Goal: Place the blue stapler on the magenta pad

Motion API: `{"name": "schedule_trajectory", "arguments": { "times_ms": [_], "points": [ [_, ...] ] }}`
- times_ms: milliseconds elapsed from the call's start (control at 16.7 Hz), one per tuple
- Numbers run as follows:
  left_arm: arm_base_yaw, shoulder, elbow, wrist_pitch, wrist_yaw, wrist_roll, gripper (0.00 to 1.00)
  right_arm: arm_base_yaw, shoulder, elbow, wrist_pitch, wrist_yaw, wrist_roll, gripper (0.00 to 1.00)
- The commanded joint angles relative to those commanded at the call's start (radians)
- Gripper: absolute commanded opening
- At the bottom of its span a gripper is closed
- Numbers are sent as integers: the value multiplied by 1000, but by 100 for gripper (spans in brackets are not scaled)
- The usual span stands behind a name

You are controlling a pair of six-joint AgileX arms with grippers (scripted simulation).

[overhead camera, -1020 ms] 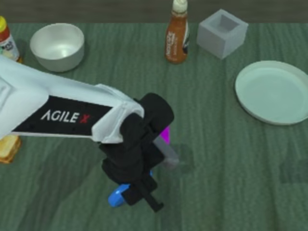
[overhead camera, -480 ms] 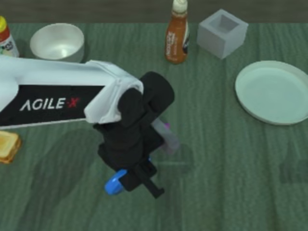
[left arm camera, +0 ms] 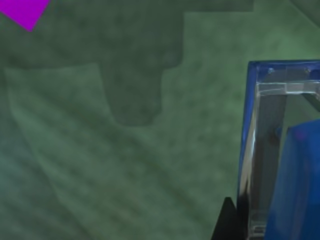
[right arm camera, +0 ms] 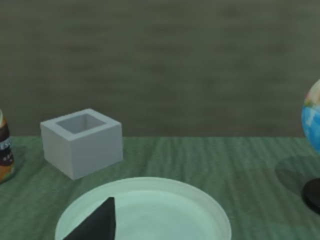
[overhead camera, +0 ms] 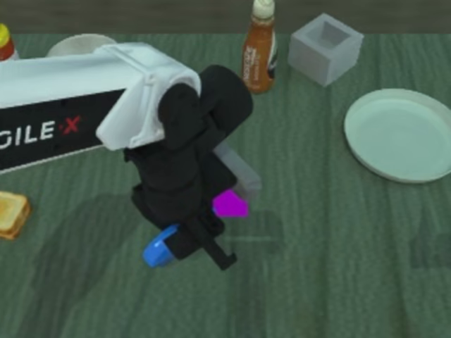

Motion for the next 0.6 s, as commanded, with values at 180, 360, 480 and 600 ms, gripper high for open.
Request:
{"name": "schedule_trajectory", "arguments": {
  "times_ms": [180,360,480,600],
  "points": [
    [-2,15,12,-4,-1,15,0,0,0,0,0,0,0,100],
    [18,86,112,-47,-1,111,0,0,0,0,0,0,0,100],
    [38,157,226,-92,-2,224,0,0,0,0,0,0,0,100],
    [61,239,357,-144,-3,366,0,0,0,0,0,0,0,100]
  ]
}}
